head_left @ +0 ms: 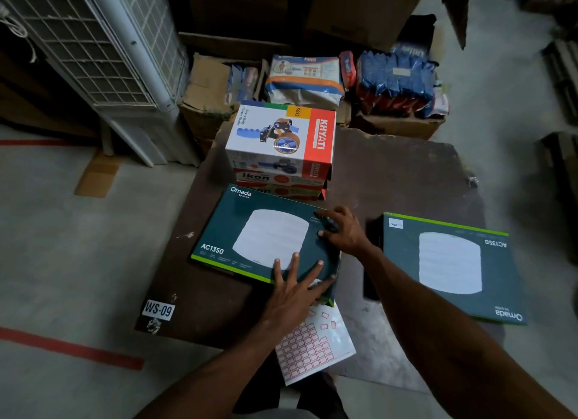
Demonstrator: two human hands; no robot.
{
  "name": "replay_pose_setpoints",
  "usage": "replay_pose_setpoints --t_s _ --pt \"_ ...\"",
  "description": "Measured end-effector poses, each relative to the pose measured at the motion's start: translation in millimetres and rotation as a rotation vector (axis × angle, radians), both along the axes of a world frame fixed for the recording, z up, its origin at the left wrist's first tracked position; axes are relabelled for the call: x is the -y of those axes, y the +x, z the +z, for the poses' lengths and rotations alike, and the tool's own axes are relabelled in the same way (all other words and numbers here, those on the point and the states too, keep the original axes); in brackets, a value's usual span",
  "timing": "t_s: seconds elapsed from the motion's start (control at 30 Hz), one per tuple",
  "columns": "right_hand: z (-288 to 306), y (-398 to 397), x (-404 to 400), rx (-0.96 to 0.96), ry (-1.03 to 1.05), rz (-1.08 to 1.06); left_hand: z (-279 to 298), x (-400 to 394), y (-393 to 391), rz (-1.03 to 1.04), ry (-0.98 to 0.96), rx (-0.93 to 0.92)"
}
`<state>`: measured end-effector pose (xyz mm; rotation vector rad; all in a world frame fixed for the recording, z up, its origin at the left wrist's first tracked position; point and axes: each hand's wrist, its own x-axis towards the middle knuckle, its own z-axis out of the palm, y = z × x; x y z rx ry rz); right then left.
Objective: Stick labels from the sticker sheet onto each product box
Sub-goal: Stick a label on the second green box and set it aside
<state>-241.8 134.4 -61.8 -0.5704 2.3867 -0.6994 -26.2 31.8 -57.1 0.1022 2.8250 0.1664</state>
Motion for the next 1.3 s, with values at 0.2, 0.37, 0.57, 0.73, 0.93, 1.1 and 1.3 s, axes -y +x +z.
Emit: replay_pose_setpoints --t_s 0.2,0.37,0.57,0.73,0.93,1.1,1.3 --pt "42.3 5.1 -4.3 0.133 -0.247 -0.117 43.5 27.3 15.6 -0.049 0.088 -0.249" --pt "83.4 3.2 -10.9 0.242 -0.443 -0.258 93.9 49.6 10.6 0.026 0.241 -0.467" --pt "145.8 3.7 -15.5 0.198 -0.423 -0.24 143.5 55.4 -7.9 0.129 0.464 -0.778" --pt "188.2 17.0 -17.2 0.092 -0.433 -0.239 153.6 44.0 -16.2 0.28 0.57 -1.027" --pt "224.5 34.7 -29.5 0.056 -0.545 -0.172 165.7 59.1 -33.3 0.51 0.843 -1.15" --pt "238.4 41.4 -45.7 0.056 -0.604 0.002 173.7 87.5 -44.4 0.718 1.109 -1.135" --pt "233.0 47.7 -40.7 -0.148 -0.519 0.05 159.9 85.3 -41.7 0.961 1.424 -0.957"
